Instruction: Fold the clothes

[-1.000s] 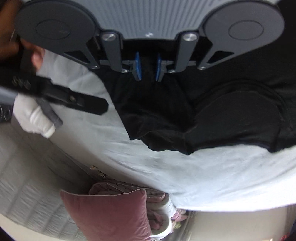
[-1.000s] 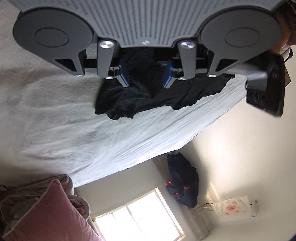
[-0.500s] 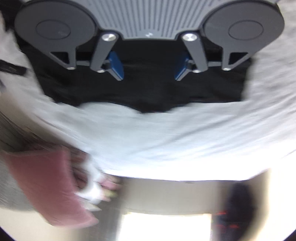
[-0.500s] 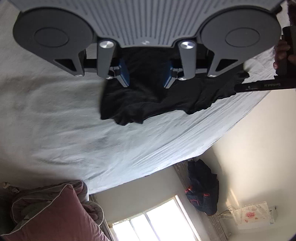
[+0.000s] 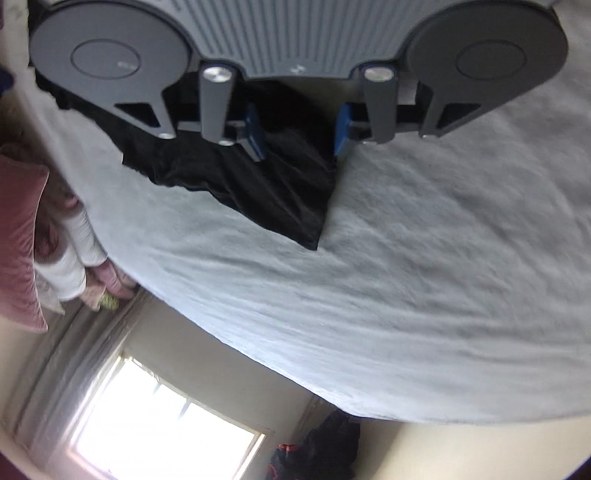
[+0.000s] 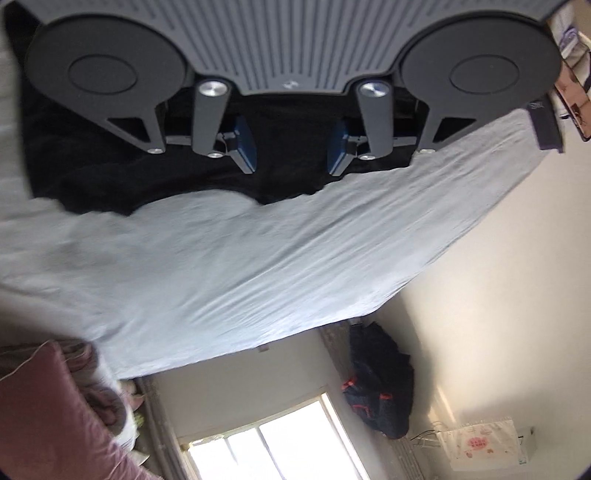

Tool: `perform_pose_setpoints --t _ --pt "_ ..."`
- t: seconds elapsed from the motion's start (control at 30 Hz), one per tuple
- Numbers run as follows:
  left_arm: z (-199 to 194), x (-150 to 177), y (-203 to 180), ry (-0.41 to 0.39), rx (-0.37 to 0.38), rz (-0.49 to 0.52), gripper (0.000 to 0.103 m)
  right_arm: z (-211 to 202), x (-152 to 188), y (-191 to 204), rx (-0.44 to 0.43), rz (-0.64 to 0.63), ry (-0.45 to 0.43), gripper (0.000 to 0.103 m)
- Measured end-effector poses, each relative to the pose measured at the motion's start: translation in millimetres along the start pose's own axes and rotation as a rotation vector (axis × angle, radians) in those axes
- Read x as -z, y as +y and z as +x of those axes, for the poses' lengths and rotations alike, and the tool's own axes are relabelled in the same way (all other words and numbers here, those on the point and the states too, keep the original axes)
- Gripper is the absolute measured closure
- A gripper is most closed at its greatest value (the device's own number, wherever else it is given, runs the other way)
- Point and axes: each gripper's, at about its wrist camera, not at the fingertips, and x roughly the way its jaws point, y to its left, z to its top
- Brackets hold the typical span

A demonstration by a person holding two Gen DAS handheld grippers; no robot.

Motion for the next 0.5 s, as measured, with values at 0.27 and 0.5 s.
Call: perform_pose_setpoints --t 0.27,0.5 --pt "-7.7 6.8 -16.4 -0.109 0.134 0.040 0.098 30.0 20.4 -8.8 -0.006 0.057 0.074 0.055" --pt "-12.5 28.3 -70.3 -0.023 0.411 0.232 0.097 45.2 31.8 -27.1 0.001 0.131 0.106 0.055"
